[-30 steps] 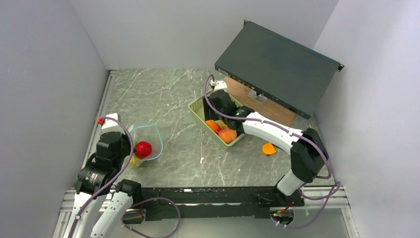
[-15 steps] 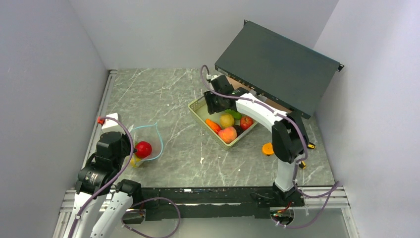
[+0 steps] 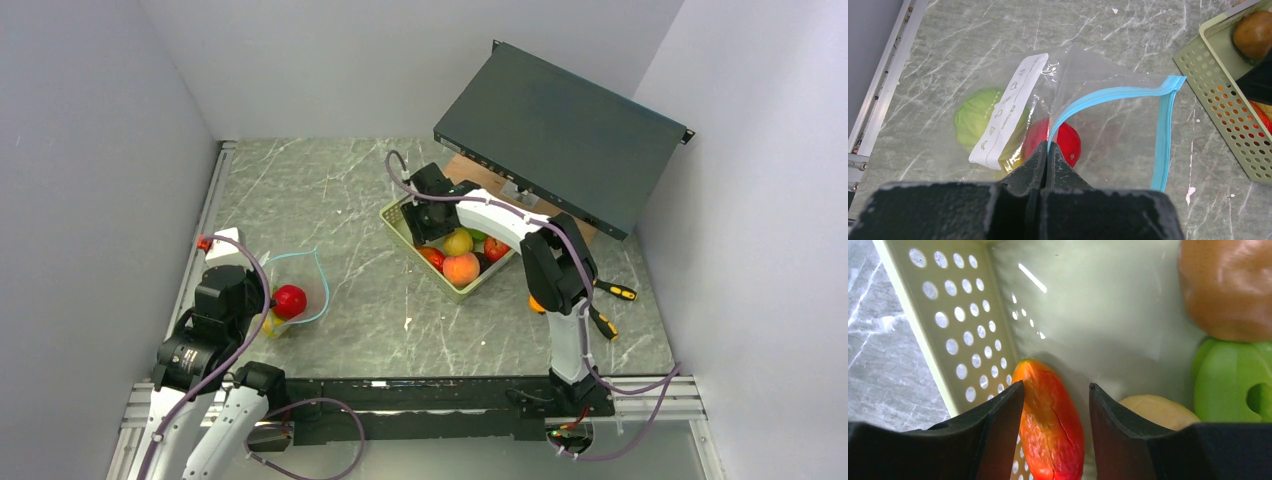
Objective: Place the food in the zip-top bag and seal the zipper
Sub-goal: Pick up the fake fruit from the bin.
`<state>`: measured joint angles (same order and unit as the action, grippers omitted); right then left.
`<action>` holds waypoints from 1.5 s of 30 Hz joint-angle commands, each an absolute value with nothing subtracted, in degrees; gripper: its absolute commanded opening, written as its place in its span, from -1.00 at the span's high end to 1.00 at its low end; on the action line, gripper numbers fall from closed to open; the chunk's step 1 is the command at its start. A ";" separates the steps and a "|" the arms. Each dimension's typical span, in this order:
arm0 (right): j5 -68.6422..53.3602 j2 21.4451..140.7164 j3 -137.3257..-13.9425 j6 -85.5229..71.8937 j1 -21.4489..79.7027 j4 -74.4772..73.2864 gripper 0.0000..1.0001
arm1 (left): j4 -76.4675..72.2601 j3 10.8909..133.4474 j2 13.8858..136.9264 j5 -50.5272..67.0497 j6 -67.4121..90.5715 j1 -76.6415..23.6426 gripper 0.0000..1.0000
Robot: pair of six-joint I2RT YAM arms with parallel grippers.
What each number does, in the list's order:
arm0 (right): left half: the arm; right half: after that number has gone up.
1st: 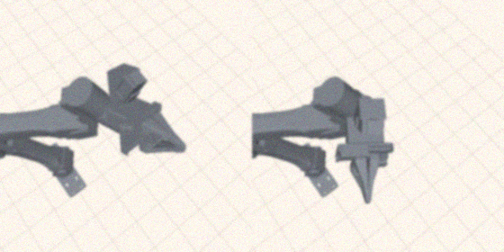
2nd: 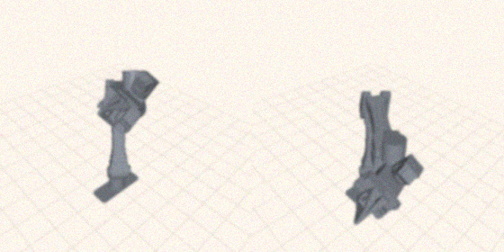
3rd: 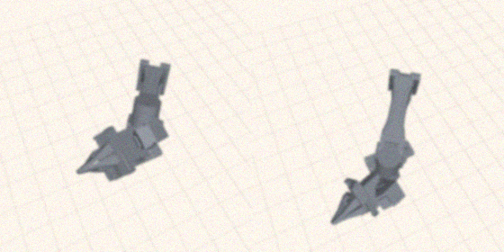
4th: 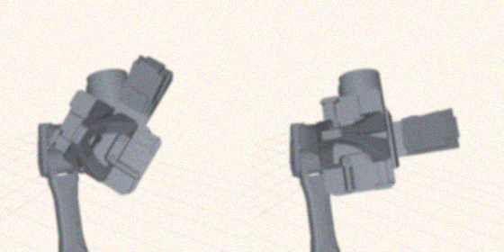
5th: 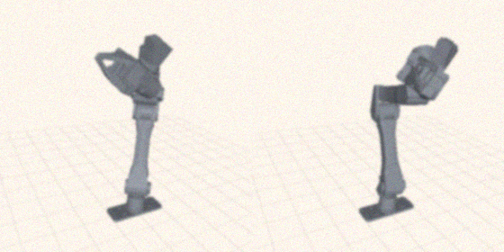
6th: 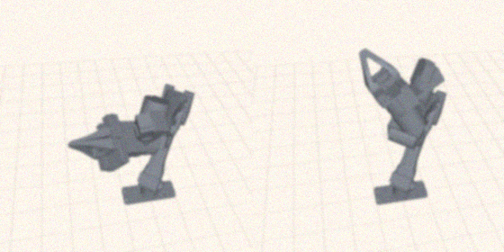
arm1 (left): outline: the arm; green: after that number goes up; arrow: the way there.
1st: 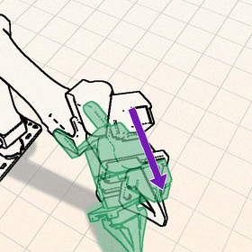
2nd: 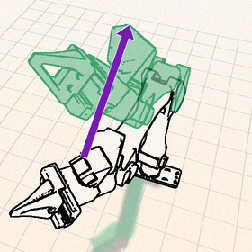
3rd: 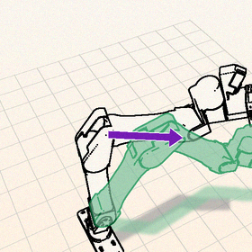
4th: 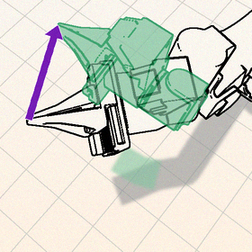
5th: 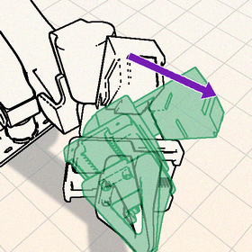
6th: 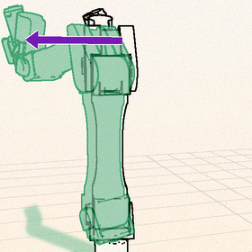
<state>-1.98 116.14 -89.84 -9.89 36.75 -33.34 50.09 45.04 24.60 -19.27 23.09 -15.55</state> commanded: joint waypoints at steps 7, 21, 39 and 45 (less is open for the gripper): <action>-1.14 118.85 -91.27 -9.24 37.92 -34.34 -0.04 | 47.63 46.20 24.87 -18.80 22.12 -15.29 1.00; 2.77 112.59 -93.37 -8.82 38.17 -38.21 -0.33 | 47.52 46.25 25.23 -18.55 21.96 -15.29 1.00; -5.27 112.42 -86.99 -5.98 38.13 -38.11 -0.24 | 47.50 46.14 24.20 -18.46 21.99 -15.24 1.00; -3.77 115.57 -88.19 -6.27 38.15 -36.08 -0.22 | 47.50 46.14 24.17 -18.74 22.15 -15.29 1.00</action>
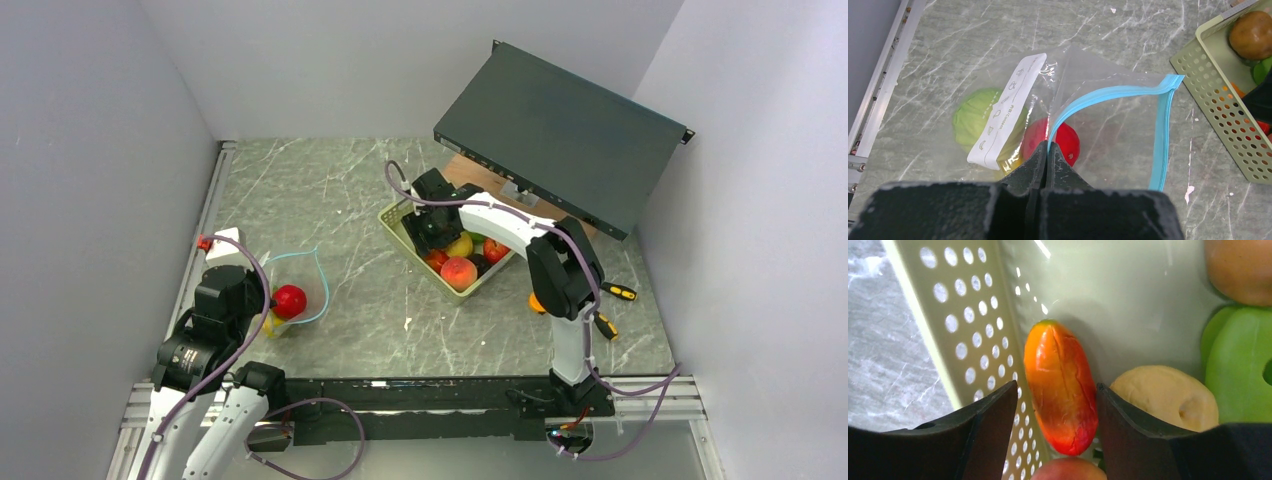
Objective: Place the food in the zip-top bag and seal the zipper
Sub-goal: Pick up the fake fruit from the bin.
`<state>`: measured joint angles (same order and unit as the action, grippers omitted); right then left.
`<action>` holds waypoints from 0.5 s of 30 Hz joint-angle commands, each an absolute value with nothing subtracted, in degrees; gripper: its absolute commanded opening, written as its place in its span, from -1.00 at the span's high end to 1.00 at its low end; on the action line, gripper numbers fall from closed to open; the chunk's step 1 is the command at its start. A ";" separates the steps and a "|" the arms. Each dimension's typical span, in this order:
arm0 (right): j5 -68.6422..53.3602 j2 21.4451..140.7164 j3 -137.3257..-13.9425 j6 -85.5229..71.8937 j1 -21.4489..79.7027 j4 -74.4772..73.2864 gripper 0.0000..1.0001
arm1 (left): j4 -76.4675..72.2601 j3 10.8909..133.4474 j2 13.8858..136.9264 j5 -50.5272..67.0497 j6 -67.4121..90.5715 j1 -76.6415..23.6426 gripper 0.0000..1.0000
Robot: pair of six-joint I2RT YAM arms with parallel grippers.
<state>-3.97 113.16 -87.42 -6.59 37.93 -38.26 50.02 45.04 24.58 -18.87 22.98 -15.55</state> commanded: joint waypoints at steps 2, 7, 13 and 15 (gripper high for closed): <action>-2.63 116.63 -89.25 -6.41 38.12 -36.03 -0.22 | 47.51 46.14 24.40 -18.43 21.99 -15.27 1.00; -0.08 116.49 -90.40 -7.06 38.19 -33.67 -0.18 | 47.54 46.13 24.70 -18.53 22.06 -15.29 1.00; 3.38 113.01 -91.19 -7.64 38.91 -29.12 0.23 | 47.61 46.23 25.11 -18.60 22.10 -15.29 1.00; 3.91 112.03 -91.80 -7.56 39.10 -28.12 0.38 | 47.55 46.15 25.10 -18.59 22.05 -15.27 1.00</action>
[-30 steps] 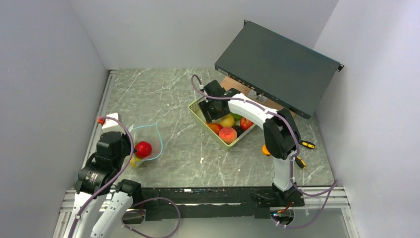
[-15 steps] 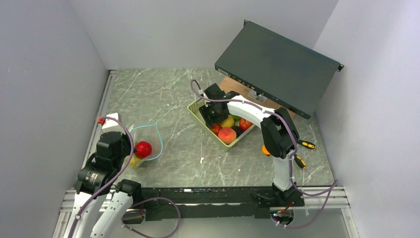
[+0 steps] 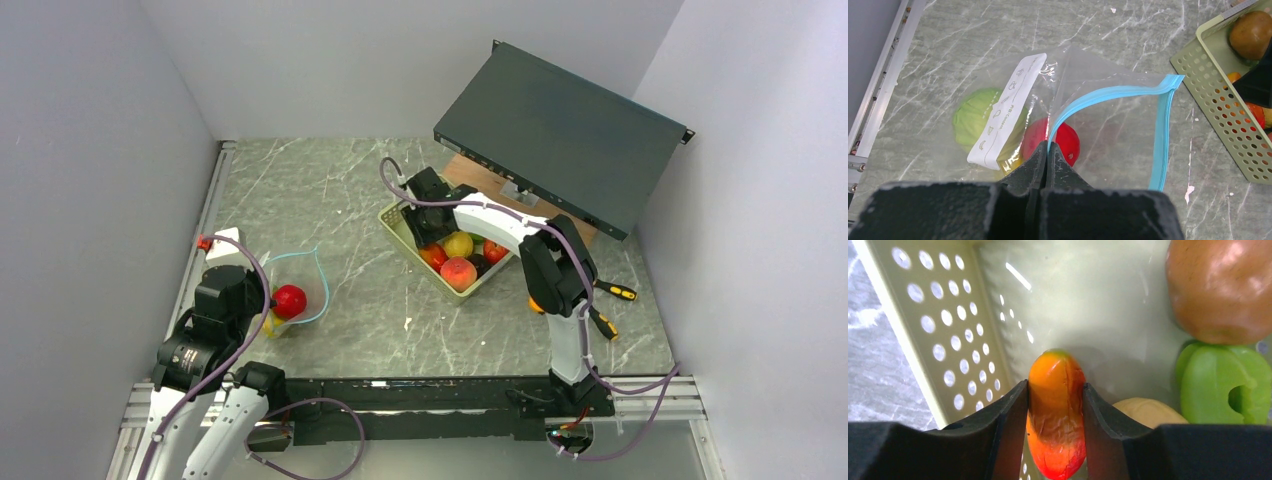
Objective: Place the food in the zip-top bag and seal the zipper
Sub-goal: Pick up the fake fruit from the bin, then move the zipper food storage bag to the center of the board.
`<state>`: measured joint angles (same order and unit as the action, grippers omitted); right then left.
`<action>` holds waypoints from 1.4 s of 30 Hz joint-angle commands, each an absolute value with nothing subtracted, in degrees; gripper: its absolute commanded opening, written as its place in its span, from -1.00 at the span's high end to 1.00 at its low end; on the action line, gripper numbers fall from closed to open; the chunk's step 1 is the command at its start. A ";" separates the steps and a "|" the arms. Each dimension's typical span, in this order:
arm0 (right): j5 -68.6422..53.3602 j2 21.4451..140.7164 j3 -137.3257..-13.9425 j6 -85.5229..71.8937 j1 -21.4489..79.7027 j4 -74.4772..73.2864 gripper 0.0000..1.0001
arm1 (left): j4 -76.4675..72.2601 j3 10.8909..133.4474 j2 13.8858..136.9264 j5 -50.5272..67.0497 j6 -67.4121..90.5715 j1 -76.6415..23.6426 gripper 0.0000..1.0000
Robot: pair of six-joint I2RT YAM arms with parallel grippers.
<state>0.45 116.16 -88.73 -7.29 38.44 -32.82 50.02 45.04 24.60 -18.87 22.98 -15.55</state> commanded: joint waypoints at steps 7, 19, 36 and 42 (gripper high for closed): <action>5.54 107.56 -90.78 -7.99 40.00 -22.86 0.83 | 47.62 46.23 25.55 -18.75 22.10 -15.27 1.00; -11.19 90.33 -74.19 -15.59 41.83 6.05 1.00 | 47.58 46.32 25.72 -18.76 22.06 -15.29 1.00; -17.38 94.38 -68.46 -9.49 66.64 42.65 1.00 | 47.90 46.30 24.92 -19.34 22.32 -15.25 1.00; -17.37 100.61 -65.77 -5.72 66.89 54.54 1.00 | 47.90 46.38 23.69 -19.29 22.32 -15.29 1.00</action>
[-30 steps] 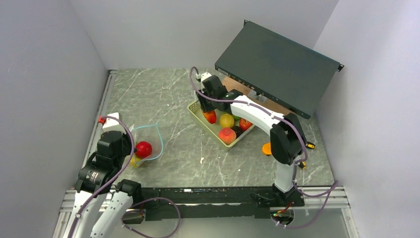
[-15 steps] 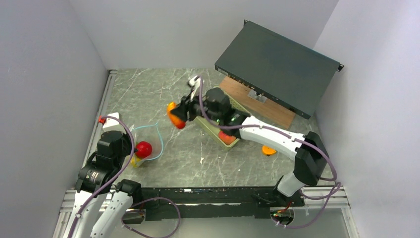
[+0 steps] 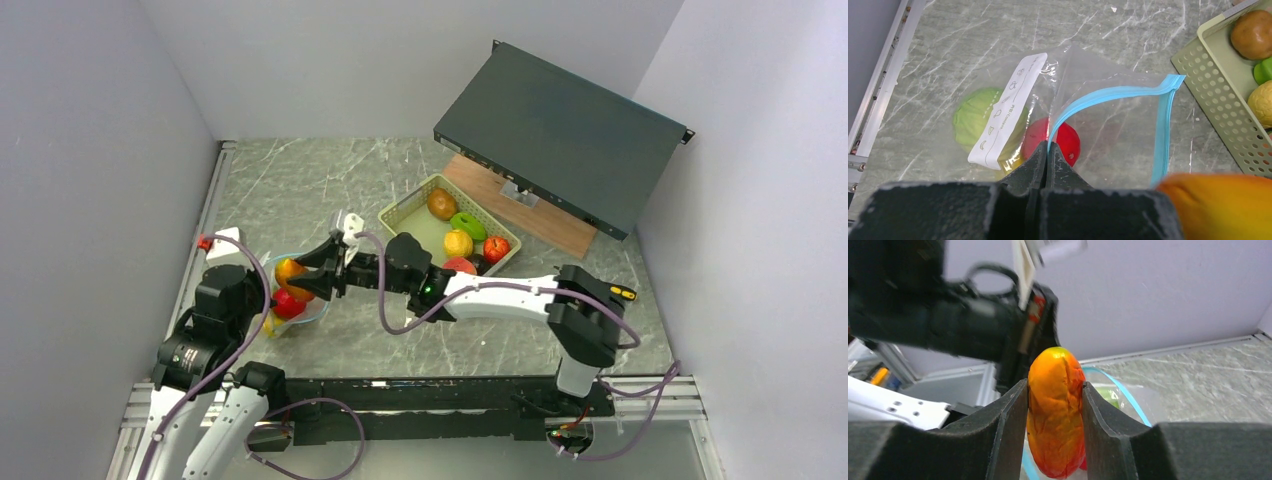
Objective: Place the food in the zip-top bag and seal the zipper
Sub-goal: Move the zipper food storage bag to the center of the board.
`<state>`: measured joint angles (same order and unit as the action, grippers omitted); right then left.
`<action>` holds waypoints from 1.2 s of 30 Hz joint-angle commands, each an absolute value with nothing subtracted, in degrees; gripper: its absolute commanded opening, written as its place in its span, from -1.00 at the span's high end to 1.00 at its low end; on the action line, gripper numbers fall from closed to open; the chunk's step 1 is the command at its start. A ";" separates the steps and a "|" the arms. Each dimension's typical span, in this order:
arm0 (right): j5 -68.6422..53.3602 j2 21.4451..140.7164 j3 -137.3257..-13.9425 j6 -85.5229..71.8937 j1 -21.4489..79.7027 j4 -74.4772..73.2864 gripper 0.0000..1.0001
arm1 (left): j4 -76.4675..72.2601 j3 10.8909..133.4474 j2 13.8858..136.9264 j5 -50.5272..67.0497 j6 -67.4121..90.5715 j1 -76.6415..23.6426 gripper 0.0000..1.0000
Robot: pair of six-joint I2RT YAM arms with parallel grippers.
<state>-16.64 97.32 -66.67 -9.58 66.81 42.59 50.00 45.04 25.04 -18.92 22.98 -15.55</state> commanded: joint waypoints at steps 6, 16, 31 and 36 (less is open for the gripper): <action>-19.95 102.05 -67.28 -0.64 66.88 53.34 1.00 | 47.12 47.78 21.20 -16.37 22.43 -15.29 1.00; -16.27 92.76 -61.77 4.17 66.85 47.79 1.00 | 45.64 54.65 27.08 6.47 35.51 -15.27 1.00; -12.47 87.49 -52.99 3.66 66.87 45.88 1.00 | 51.50 52.68 31.04 4.56 25.84 -15.29 1.00; -11.76 89.94 -53.84 3.94 66.80 45.33 1.00 | 52.70 51.30 31.12 0.19 22.80 -15.29 1.00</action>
